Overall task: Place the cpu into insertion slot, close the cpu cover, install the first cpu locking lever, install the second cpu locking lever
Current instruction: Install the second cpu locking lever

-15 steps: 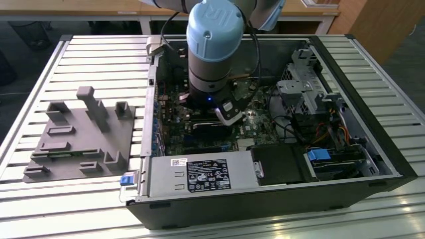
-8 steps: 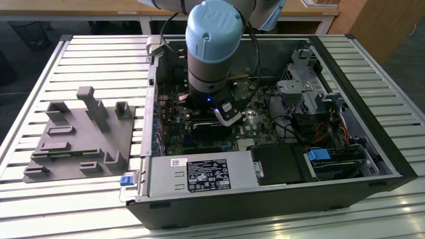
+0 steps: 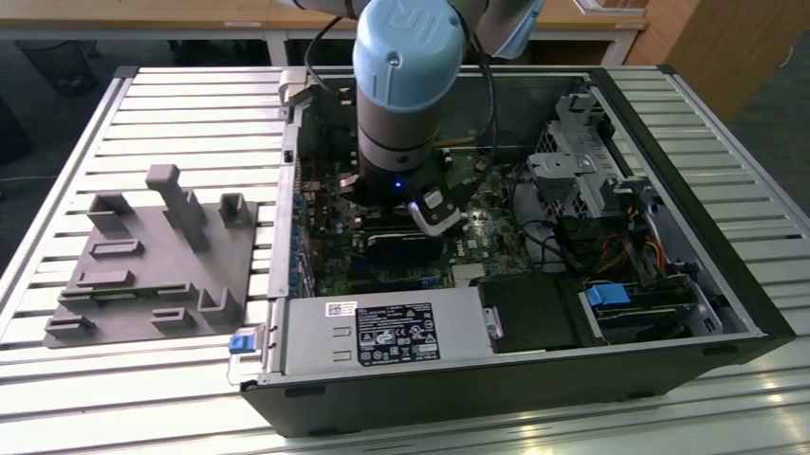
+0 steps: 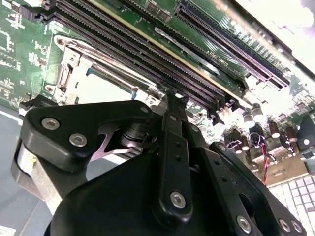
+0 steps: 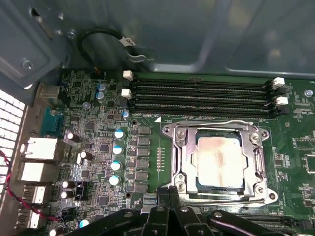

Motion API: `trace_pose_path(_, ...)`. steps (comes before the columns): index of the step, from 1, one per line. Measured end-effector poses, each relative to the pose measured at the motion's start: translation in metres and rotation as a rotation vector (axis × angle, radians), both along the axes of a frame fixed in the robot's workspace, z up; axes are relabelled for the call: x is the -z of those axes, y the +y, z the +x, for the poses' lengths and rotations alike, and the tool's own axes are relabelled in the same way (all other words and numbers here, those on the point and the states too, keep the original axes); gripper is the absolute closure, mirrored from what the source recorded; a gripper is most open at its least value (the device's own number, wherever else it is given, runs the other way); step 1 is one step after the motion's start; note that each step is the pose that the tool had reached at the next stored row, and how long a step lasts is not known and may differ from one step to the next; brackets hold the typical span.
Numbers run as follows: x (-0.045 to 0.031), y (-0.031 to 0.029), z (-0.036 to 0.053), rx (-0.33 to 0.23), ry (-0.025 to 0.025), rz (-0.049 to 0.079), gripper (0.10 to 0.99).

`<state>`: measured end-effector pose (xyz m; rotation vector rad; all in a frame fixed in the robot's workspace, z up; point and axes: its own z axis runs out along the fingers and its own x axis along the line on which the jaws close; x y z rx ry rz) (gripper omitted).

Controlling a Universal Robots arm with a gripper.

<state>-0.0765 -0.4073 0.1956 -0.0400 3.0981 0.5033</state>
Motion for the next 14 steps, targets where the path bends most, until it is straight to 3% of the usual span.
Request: trace_pose_path(14,-0.0129,0.0001,0.0000,0.000,-0.0001,0.000,0.980)
